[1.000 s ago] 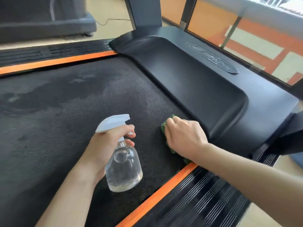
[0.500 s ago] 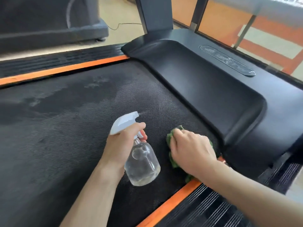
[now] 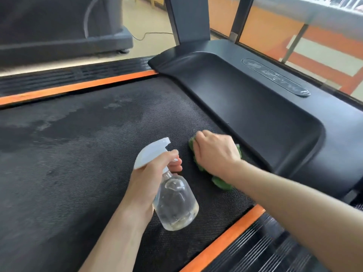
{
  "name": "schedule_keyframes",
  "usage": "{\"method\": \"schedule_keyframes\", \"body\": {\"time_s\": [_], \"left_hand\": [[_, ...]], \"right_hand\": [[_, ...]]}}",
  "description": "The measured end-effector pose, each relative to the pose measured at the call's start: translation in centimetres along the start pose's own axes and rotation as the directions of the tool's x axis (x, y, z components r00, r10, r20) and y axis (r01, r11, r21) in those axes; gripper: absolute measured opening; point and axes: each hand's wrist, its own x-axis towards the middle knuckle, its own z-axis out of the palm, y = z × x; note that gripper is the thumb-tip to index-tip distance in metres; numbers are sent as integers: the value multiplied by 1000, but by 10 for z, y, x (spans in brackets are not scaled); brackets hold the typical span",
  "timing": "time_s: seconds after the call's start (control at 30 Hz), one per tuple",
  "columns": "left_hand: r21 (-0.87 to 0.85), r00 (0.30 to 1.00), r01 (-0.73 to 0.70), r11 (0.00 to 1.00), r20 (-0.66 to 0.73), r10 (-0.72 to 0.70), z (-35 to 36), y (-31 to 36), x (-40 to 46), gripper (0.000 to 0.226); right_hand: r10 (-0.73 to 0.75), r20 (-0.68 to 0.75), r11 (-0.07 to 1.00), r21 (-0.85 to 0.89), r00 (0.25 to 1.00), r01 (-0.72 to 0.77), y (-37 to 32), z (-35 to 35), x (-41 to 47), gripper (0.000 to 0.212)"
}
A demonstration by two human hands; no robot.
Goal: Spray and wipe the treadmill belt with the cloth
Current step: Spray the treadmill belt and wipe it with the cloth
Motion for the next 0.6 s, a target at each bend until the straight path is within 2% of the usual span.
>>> {"method": "schedule_keyframes", "body": {"time_s": [0.13,0.23,0.37,0.47,0.6], "left_hand": [[-11,1000,-3,1000,-6,3,-7,-4,7,17],[-8,1000,-1,1000,-2,0,-10,-4,8,27],[-4,1000,5,1000,8,-5,-7,0,3,17],[41,999,10,999,42,-12,-5,2,-2,19],[75,998,5,997,60,-10,0,1,-4,24]], "right_hand": [[207,76,976,-88,975,-200,10,24,80,25],[235,141,968,-123,962,-219,7,17,83,25],[149,235,985,-119,961,-124,7,-14,9,20],[37,290,993,-117,956,-3,20,-29,-46,23],[-177,133,983,-24,975,182,34,-19,-43,27]]}}
